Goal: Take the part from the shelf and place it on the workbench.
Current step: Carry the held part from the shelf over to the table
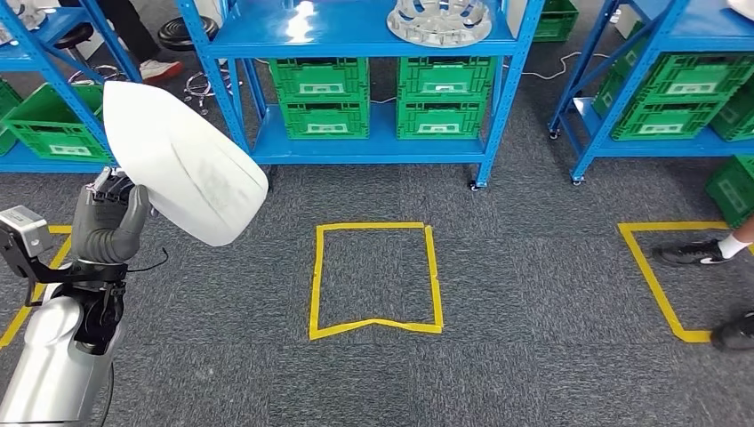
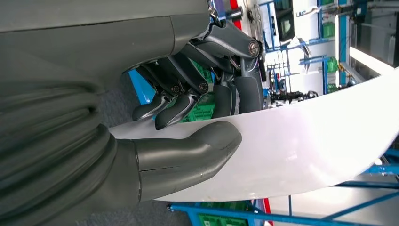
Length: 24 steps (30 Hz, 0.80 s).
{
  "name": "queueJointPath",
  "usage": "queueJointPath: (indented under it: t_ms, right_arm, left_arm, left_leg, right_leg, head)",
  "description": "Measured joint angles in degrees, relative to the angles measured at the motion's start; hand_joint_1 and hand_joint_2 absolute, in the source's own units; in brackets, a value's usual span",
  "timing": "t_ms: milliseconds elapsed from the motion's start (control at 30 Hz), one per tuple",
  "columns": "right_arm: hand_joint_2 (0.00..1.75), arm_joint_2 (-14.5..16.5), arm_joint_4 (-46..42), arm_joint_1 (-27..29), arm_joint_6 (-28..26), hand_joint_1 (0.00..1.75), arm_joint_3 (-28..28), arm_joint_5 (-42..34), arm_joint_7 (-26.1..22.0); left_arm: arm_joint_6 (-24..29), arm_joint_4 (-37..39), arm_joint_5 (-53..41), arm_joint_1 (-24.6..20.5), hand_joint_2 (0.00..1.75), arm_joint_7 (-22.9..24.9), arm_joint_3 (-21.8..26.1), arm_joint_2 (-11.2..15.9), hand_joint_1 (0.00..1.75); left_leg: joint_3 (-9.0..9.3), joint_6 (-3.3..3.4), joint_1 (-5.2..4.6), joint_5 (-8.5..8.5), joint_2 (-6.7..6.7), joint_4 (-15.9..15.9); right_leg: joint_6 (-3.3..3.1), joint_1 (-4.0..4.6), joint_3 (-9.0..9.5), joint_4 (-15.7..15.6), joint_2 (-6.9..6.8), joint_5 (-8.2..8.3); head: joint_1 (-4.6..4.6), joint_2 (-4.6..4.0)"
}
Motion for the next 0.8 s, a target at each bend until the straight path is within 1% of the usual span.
queueJointPath:
  t_ms: [33, 67, 100, 133, 167, 200, 233, 267, 300, 333, 367, 400, 433, 467, 500, 533, 567, 600, 633, 667, 700, 733, 767, 800]
  right_arm:
    - [0.00, -0.1, 0.0, 0.0, 0.1, 0.00, 0.0, 0.1, 0.0]
    - [0.00, -0.1, 0.0, 0.0, 0.1, 0.00, 0.0, 0.2, 0.0]
    - [0.00, -0.2, 0.0, 0.1, 0.2, 0.00, 0.0, 0.2, -0.1]
    - [0.00, -0.3, 0.0, 0.2, 0.2, 0.00, 0.0, 0.2, -0.1]
    - [0.00, -0.4, 0.0, 0.3, 0.2, 0.00, 0.0, 0.3, -0.2]
    - [0.00, -0.5, 0.0, 0.4, 0.3, 0.00, 0.0, 0.3, -0.2]
    - [0.00, -0.6, 0.0, 0.4, 0.3, 0.00, 0.0, 0.3, -0.3]
    - [0.00, -0.7, 0.0, 0.4, 0.4, 0.00, 0.0, 0.4, -0.4]
    - [0.00, -0.8, 0.0, 0.4, 0.4, 0.00, 0.0, 0.4, -0.5]
    - [0.00, -0.9, 0.0, 0.4, 0.5, 0.00, 0.1, 0.5, -0.5]
    - [0.00, -1.0, 0.0, 0.4, 0.6, 0.00, 0.1, 0.6, -0.6]
    - [0.00, -1.0, 0.0, 0.4, 0.7, 0.00, 0.1, 0.7, -0.6]
    - [0.00, -1.0, 0.0, 0.4, 0.8, 0.00, 0.1, 0.8, -0.6]
    - [0.00, -1.1, 0.0, 0.4, 0.8, 0.00, 0.1, 0.8, -0.6]
    - [0.00, -1.1, 0.0, 0.3, 0.9, 0.00, 0.1, 0.9, -0.5]
    - [0.00, -1.1, 0.0, 0.3, 0.9, 0.00, 0.1, 0.9, -0.4]
    - [0.00, -1.1, 0.0, 0.3, 0.9, 0.00, 0.1, 0.9, -0.3]
    - [0.00, -1.1, 0.0, 0.4, 0.9, 0.00, 0.1, 1.0, -0.2]
    - [0.00, -1.1, 0.0, 0.5, 0.9, 0.00, 0.2, 1.0, -0.2]
    - [0.00, -1.2, 0.0, 0.6, 0.9, 0.00, 0.1, 1.0, -0.2]
    - [0.00, -1.2, 0.0, 0.7, 0.9, 0.00, 0.2, 1.1, -0.2]
    - [0.00, -1.2, 0.0, 0.7, 0.9, 0.00, 0.2, 1.1, -0.2]
    - [0.00, -1.2, 0.0, 0.6, 0.9, 0.00, 0.2, 1.1, -0.2]
    - [0.00, -1.2, 0.0, 0.6, 0.9, 0.00, 0.2, 1.1, -0.2]
  left_arm:
    - [0.0, -0.2, 0.0, 0.0, 1.75, 0.0, 0.0, 0.0, 1.75]
    - [0.0, -0.5, 0.0, 0.0, 1.75, 0.1, 0.0, -0.1, 1.75]
    - [0.0, -0.6, 0.0, 0.0, 1.75, 0.1, 0.0, -0.3, 1.75]
    - [0.1, -0.7, 0.0, 0.1, 1.75, 0.2, 0.0, -0.4, 1.75]
    - [0.1, -0.7, 0.0, 0.3, 1.75, 0.2, 0.0, -0.4, 1.75]
    - [0.3, -0.8, 0.0, 0.5, 1.75, 0.2, 0.0, -0.5, 1.75]
    - [0.4, -0.9, 0.0, 0.8, 1.75, 0.3, 0.0, -0.5, 1.75]
    - [0.6, -1.1, 0.0, 1.0, 1.75, 0.3, 0.0, -0.5, 1.75]
    - [0.7, -1.3, 0.0, 1.2, 1.75, 0.3, 0.0, -0.5, 1.75]
    - [0.9, -1.7, 0.0, 1.3, 1.75, 0.3, 0.0, -0.5, 1.75]
    - [1.0, -2.0, 0.0, 1.4, 1.75, 0.3, 0.0, -0.5, 1.75]
    - [1.2, -2.4, 0.0, 1.6, 1.75, 0.3, 0.0, -0.5, 1.75]
    - [1.4, -2.7, -0.1, 1.8, 1.75, 0.4, 0.1, -0.4, 1.75]
    - [1.6, -3.0, -0.1, 2.1, 1.75, 0.4, 0.1, -0.3, 1.75]
    - [1.7, -3.3, -0.1, 2.5, 1.75, 0.4, 0.2, -0.1, 1.75]
    - [1.8, -3.6, -0.1, 2.8, 1.75, 0.4, 0.3, 0.1, 1.75]
    - [1.9, -3.9, -0.1, 3.1, 1.75, 0.4, 0.4, 0.3, 1.75]
    - [2.0, -4.1, -0.1, 3.3, 1.75, 0.4, 0.5, 0.4, 1.75]
    - [2.0, -4.2, -0.2, 3.4, 1.75, 0.4, 0.5, 0.5, 1.75]
    - [2.0, -4.3, -0.2, 3.7, 1.75, 0.4, 0.5, 0.5, 1.75]
    - [2.0, -4.4, -0.2, 3.9, 1.75, 0.4, 0.6, 0.5, 1.75]
    - [2.0, -4.4, -0.2, 4.2, 1.75, 0.4, 0.6, 0.6, 1.75]
    - [2.0, -4.5, -0.2, 4.4, 1.75, 0.4, 0.6, 0.6, 1.75]
    - [2.0, -4.7, -0.2, 4.5, 1.75, 0.4, 0.7, 0.6, 1.75]
  left_leg:
    - [-0.02, 0.33, 0.23, 0.37, -0.58, -0.3]
    - [-0.05, 0.65, 0.46, 0.73, -1.14, -0.6]
    - [-0.27, 0.88, 0.51, 0.95, -1.71, -0.6]
    - [-0.53, 1.06, 0.55, 1.11, -2.36, -0.6]
    - [-0.80, 1.10, 0.55, 1.22, -3.09, -0.4]
    - [-1.04, 1.07, 0.56, 1.29, -3.83, -0.2]
    - [-1.26, 0.99, 0.60, 1.34, -4.57, 0.0]
    - [-1.47, 0.87, 0.67, 1.34, -5.26, 0.3]
    - [-1.72, 0.66, 0.75, 1.29, -5.93, 0.7]
    - [-2.07, 0.34, 0.73, 1.23, -6.57, 1.1]
    - [-2.43, -0.07, 0.71, 1.23, -7.19, 1.4]
    - [-2.74, -0.50, 0.68, 1.30, -7.74, 1.6]
    - [-2.95, -0.95, 0.69, 1.49, -8.31, 1.5]
    - [-3.11, -1.37, 0.78, 1.73, -8.84, 1.3]
    - [-3.28, -1.68, 0.81, 1.74, -8.55, 1.4]
    - [-3.71, -1.99, 0.80, 1.27, -7.58, 2.0]
    - [-4.54, -2.25, 0.76, 0.17, -6.21, 3.7]
    - [-5.77, -2.48, 0.74, -1.48, -4.62, 6.5]
    - [-7.38, -2.71, 0.78, -3.35, -3.66, 10.1]
    - [-8.89, -2.90, 0.87, -4.82, -3.25, 13.6]
    - [-9.79, -3.01, 0.93, -5.45, -3.05, 15.9]
    - [-9.68, -3.04, 0.98, -5.04, -2.90, 16.1]
    - [-8.44, -3.01, 1.00, -3.71, -2.63, 14.1]
    - [-6.33, -2.91, 0.99, -1.92, -1.97, 10.5]
  right_leg:
    - [0.33, -0.07, -0.34, 0.9, 1.05, -0.76]
    - [0.61, -0.17, -1.24, 3.0, 2.58, -2.17]
    - [0.82, -0.37, -2.62, 6.2, 4.38, -4.00]
    - [0.95, -0.47, -4.34, 10.1, 5.49, -5.87]
    - [1.07, -0.52, -5.87, 13.4, 6.02, -7.11]
    - [1.17, -0.58, -6.65, 15.1, 6.20, -7.32]
    - [1.23, -0.64, -6.44, 14.7, 6.29, -6.46]
    - [1.28, -0.77, -5.19, 12.1, 6.52, -4.71]
    - [1.31, -0.99, -3.35, 8.3, 7.35, -2.95]
    - [1.34, -1.15, -1.67, 4.7, 8.46, -1.80]
    - [1.27, -1.31, -0.52, 2.2, 9.30, -1.15]
    - [1.13, -1.35, 0.00, 1.0, 9.84, -1.14]
    - [0.87, -1.23, 0.03, 0.9, 9.65, -1.23]
    - [0.45, -1.24, 0.07, 0.8, 9.01, -1.02]
    - [0.00, -1.24, 0.19, 0.6, 8.42, -0.82]
    - [-0.45, -1.29, 0.30, 0.4, 7.87, -0.60]
    - [-0.81, -1.38, 0.37, 0.2, 7.28, -0.41]
    - [-1.03, -1.35, 0.35, 0.1, 6.70, -0.33]
    - [-1.13, -1.31, 0.30, 0.1, 6.09, -0.33]
    - [-1.17, -1.27, 0.25, 0.1, 5.38, -0.35]
    - [-1.18, -1.25, 0.22, 0.1, 4.68, -0.36]
    - [-1.17, -1.25, 0.21, 0.1, 3.97, -0.37]
    - [-1.13, -1.25, 0.24, 0.1, 3.30, -0.40]
    - [-1.04, -1.24, 0.32, 0.1, 2.66, -0.45]
  head:
    - [0.06, 0.00]
    - [0.13, 0.00]
    - [0.18, 0.00]
    - [0.21, 0.00]
    - [0.21, 0.00]
    - [0.21, 0.00]
    - [0.21, 0.00]
    - [0.21, 0.00]
    - [0.21, 0.00]
    - [0.21, 0.00]
    - [0.19, 0.00]
    - [0.18, 0.00]
    - [0.17, 0.00]
    - [0.16, 0.00]
    - [0.15, 0.00]
    - [0.01, 0.00]
    - [-0.11, 0.00]
    - [-0.25, 0.00]
    - [-0.35, 0.00]
    - [-0.35, 0.00]
    - [-0.36, 0.00]
    - [-0.36, 0.00]
    - [-0.36, 0.00]
    - [-0.36, 0.00]
